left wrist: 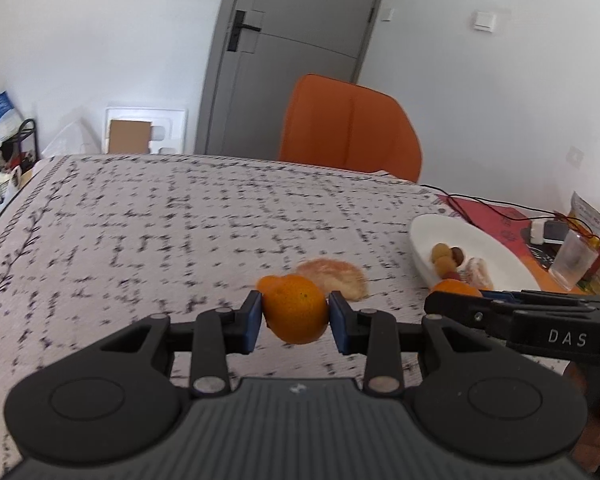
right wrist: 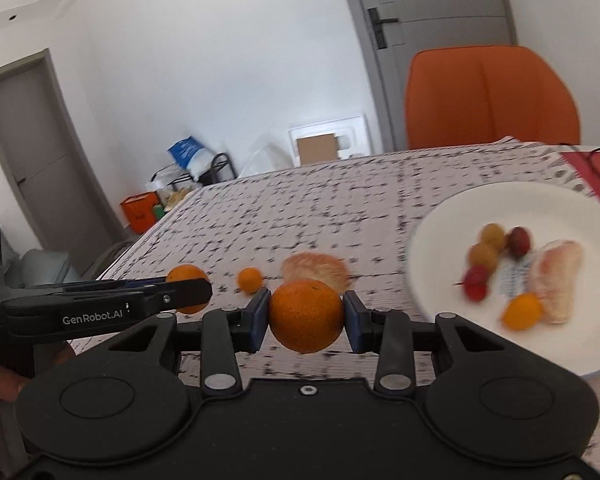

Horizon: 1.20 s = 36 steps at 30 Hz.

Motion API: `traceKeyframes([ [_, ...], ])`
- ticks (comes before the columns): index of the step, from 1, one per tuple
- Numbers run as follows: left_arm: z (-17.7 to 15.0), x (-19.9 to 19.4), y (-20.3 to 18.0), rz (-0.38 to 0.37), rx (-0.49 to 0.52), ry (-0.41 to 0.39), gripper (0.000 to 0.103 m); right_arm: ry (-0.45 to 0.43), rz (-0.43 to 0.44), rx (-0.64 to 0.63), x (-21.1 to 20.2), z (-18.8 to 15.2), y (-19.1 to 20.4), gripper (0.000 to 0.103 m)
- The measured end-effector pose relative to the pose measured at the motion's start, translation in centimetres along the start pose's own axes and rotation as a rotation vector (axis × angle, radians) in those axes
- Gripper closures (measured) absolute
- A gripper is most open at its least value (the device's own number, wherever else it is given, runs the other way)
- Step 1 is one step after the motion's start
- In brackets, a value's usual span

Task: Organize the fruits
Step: 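Lift and carry the orange with the left tool while the right tool carries its orange to the bowl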

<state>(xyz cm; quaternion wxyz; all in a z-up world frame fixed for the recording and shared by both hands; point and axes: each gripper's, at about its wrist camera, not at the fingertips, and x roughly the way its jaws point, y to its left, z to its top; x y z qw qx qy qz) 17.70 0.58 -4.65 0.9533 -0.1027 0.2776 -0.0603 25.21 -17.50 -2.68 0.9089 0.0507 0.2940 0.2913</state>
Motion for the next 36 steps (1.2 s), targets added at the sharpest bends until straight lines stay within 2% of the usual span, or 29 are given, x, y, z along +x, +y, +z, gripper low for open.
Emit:
traceKeyframes([
  [18, 1.4, 3.0, -6.0, -0.098, 0.086, 0.012, 0.069, -0.055, -0.142, 0.053, -3.6, 0.1, -5.7, 0.066],
  [36, 2.2, 6.6, -11.0, -0.139, 0.153, 0.048, 0.069, -0.084, -0.224, 0.146, -5.5, -0.2, -11.7, 0.066],
])
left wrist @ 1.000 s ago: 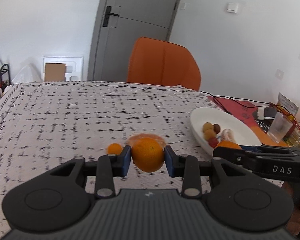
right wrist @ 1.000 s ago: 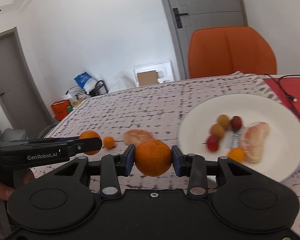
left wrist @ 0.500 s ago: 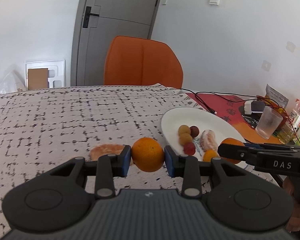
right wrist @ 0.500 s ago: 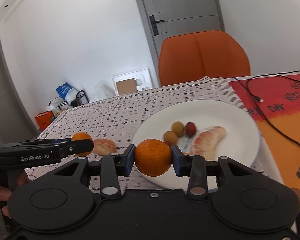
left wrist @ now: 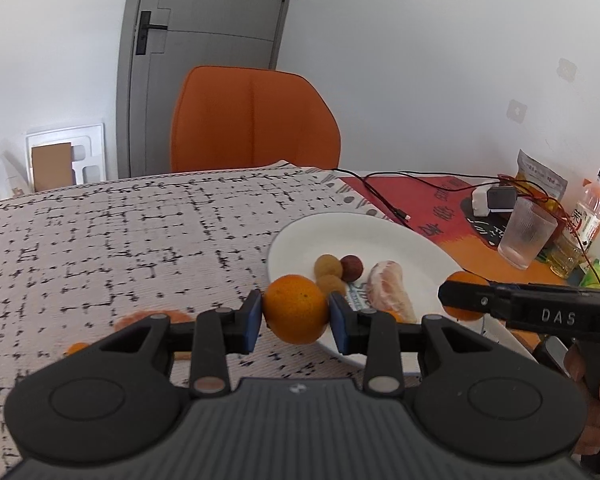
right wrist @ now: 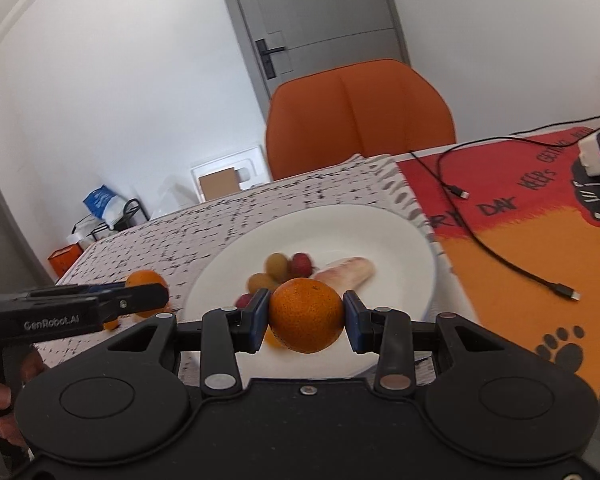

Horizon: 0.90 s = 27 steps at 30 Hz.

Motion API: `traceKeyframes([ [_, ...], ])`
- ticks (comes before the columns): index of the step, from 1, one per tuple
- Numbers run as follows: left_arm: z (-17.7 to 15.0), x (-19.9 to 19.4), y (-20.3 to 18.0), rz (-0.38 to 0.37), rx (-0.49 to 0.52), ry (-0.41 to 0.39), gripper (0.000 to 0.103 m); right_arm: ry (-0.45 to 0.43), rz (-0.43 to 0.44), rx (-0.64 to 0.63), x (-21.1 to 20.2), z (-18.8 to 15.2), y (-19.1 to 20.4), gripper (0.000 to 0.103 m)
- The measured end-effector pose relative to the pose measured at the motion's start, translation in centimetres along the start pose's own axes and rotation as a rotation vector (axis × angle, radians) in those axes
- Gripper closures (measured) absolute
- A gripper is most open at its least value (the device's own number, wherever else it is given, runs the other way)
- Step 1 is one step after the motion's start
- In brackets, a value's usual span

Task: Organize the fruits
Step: 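Lift and carry the orange with the left tool while the right tool carries its orange to the bowl, then open the left tool over the bowl while the right tool releases its orange there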

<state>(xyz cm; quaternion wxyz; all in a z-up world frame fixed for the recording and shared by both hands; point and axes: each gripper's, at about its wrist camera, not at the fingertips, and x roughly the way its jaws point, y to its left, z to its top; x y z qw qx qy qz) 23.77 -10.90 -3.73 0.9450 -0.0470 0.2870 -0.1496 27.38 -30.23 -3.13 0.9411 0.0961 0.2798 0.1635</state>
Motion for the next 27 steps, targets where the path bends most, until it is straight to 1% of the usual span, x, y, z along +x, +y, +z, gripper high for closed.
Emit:
traceKeyframes([
  [4, 0.1, 1.1, -1.0, -0.011, 0.013, 0.014, 0.069, -0.025, -0.016, 0.008, 0.1, 0.5, -1.1, 0.066],
  [10, 0.1, 2.4, -2.4, -0.028, 0.033, 0.036, 0.068, -0.037, -0.027, 0.02, 0.6, 1.0, -2.2, 0.066],
  [12, 0.0, 2.5, -2.7, -0.019, 0.036, 0.029, 0.067, -0.038, -0.024, 0.023, 0.6, 1.1, -2.4, 0.066],
  [13, 0.0, 2.6, -2.9, -0.011, 0.041, 0.025, 0.064, -0.037, -0.023, 0.024, 0.6, 1.1, -2.5, 0.066],
  [17, 0.3, 2.8, -3.2, 0.002, 0.051, 0.029, 0.064, -0.036, -0.021, 0.028, 0.6, 1.0, -2.6, 0.066],
  [22, 0.4, 1.9, -2.5, 0.032, 0.046, 0.015, 0.064, -0.039, -0.019, 0.027, 0.8, 1.0, -2.6, 0.066],
  [26, 0.3, 0.9, -1.8, 0.067, 0.047, 0.001, 0.056, -0.041, -0.022, 0.026, 1.0, 1.1, -2.4, 0.065],
  [27, 0.2, 0.7, -1.6, 0.076, 0.047, -0.003, 0.054, -0.048, -0.021, 0.03, 1.0, 1.1, -2.4, 0.06],
])
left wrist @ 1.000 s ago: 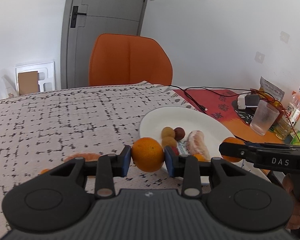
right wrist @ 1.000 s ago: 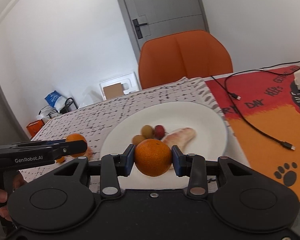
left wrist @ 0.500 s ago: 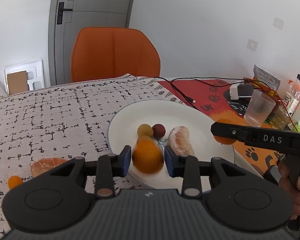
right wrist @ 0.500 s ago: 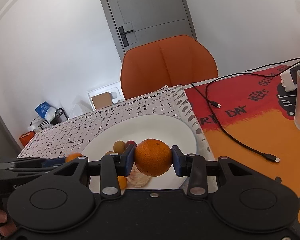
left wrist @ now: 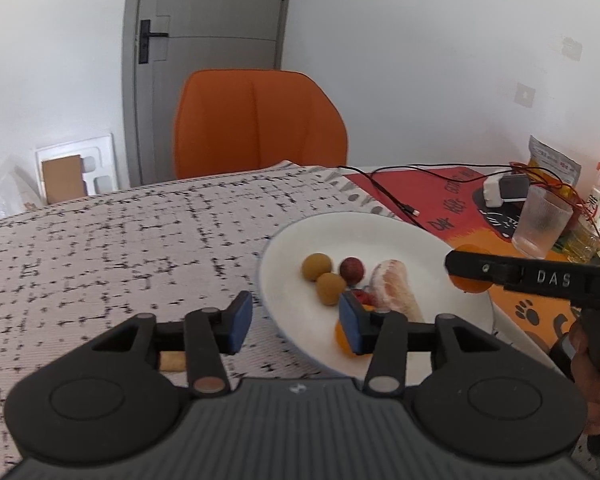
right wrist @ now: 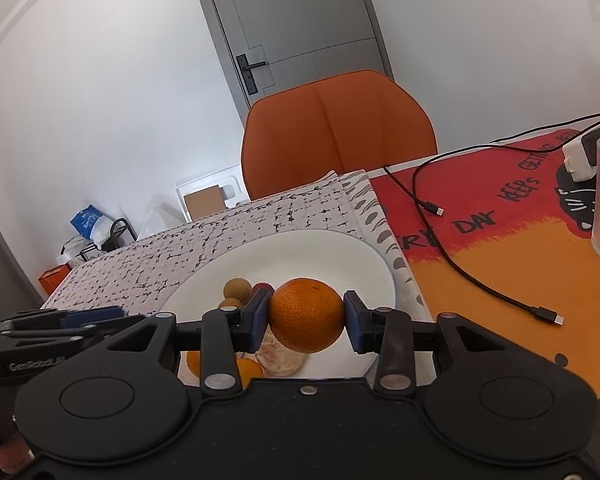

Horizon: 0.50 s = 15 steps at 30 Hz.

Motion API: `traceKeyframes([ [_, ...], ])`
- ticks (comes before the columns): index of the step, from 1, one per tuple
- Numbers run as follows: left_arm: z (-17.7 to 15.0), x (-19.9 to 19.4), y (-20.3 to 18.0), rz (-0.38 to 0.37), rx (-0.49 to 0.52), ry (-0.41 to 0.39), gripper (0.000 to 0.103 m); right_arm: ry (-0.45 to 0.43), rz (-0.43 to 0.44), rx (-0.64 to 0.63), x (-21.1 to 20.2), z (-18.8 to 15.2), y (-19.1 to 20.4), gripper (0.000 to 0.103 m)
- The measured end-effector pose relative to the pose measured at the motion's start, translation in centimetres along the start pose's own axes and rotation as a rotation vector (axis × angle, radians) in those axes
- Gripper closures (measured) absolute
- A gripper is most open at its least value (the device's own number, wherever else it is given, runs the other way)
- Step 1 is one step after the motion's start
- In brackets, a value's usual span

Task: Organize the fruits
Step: 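Open the left tool over the bowl while the right tool releases its orange there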

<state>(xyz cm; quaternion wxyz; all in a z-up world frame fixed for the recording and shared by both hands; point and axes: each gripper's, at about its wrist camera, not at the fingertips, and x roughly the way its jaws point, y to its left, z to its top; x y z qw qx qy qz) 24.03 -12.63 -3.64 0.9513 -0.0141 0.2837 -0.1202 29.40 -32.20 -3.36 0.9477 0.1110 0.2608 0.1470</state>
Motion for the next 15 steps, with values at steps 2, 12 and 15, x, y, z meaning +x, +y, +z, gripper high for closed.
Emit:
traceKeyframes([
  [2, -0.2, -0.5, 0.6, 0.017, -0.005, -0.007, 0.049, -0.022, -0.001, 0.021, -0.2, 0.1, 0.0, 0.051],
  [12, -0.7, -2.9, 3.8, 0.067, -0.062, -0.039, 0.027, -0.027, 0.012, -0.016, -1.3, -0.2, 2.5, 0.019],
  [15, -0.8, -3.6, 4.5, 0.079, -0.077, -0.037, 0.017, -0.016, 0.008, -0.025, -1.4, -0.4, 3.3, 0.007],
])
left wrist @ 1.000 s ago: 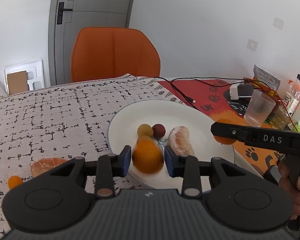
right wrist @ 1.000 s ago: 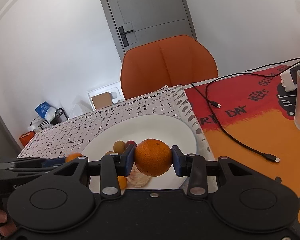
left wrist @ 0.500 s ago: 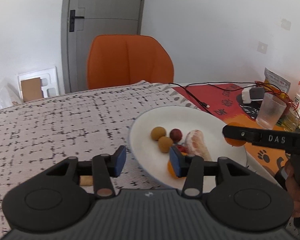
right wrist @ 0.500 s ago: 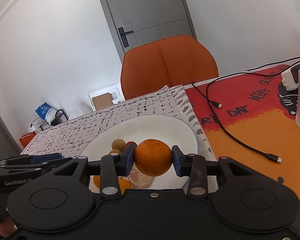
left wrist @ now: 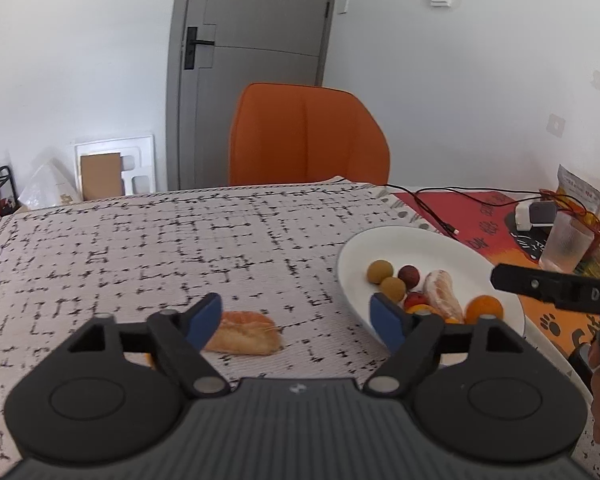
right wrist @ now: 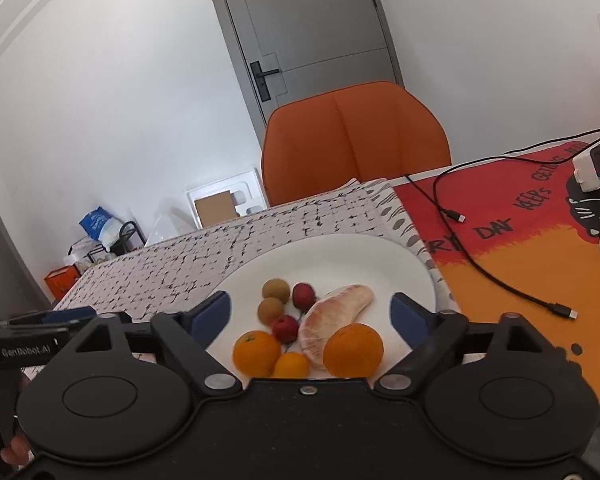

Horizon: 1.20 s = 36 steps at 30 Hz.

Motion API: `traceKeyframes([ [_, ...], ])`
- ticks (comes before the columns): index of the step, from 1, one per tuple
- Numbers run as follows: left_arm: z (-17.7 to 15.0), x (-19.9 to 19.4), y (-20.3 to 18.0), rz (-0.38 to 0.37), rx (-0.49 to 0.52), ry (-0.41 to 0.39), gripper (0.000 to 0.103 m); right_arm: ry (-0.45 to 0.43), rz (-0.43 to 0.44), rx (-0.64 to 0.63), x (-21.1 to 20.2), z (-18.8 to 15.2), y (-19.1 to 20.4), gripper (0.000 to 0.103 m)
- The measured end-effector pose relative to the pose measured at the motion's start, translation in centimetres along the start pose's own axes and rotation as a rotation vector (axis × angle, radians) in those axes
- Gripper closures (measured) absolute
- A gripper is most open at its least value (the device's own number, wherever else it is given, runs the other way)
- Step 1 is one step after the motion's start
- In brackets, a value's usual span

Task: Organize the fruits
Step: 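Move both open tools back to the last mandarin and tangerine half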

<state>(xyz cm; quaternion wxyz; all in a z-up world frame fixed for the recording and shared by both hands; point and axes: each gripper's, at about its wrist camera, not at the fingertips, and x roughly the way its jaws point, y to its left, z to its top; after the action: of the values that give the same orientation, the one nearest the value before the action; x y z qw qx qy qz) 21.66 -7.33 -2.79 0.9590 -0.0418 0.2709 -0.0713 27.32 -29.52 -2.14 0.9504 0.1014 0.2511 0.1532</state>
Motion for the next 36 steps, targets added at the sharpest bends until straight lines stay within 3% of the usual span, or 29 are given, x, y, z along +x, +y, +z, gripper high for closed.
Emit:
traceKeyframes([
  [5, -0.3, -1.1, 1.1, 0.022, -0.023, 0.003, 0.011, 0.003, -0.006, -0.002, -0.3, -0.2, 0.9, 0.0],
  [23, -3.1, -4.5, 4.4, 0.131, -0.046, -0.011, 0.009, 0.028, 0.037, -0.088, -0.7, -1.9, 5.5, 0.0],
  [36, -4.1, -5.1, 6.2, 0.156, -0.052, 0.002, 0.009, 0.092, 0.107, -0.142, 0.7, -2.6, 8.6, 0.0],
])
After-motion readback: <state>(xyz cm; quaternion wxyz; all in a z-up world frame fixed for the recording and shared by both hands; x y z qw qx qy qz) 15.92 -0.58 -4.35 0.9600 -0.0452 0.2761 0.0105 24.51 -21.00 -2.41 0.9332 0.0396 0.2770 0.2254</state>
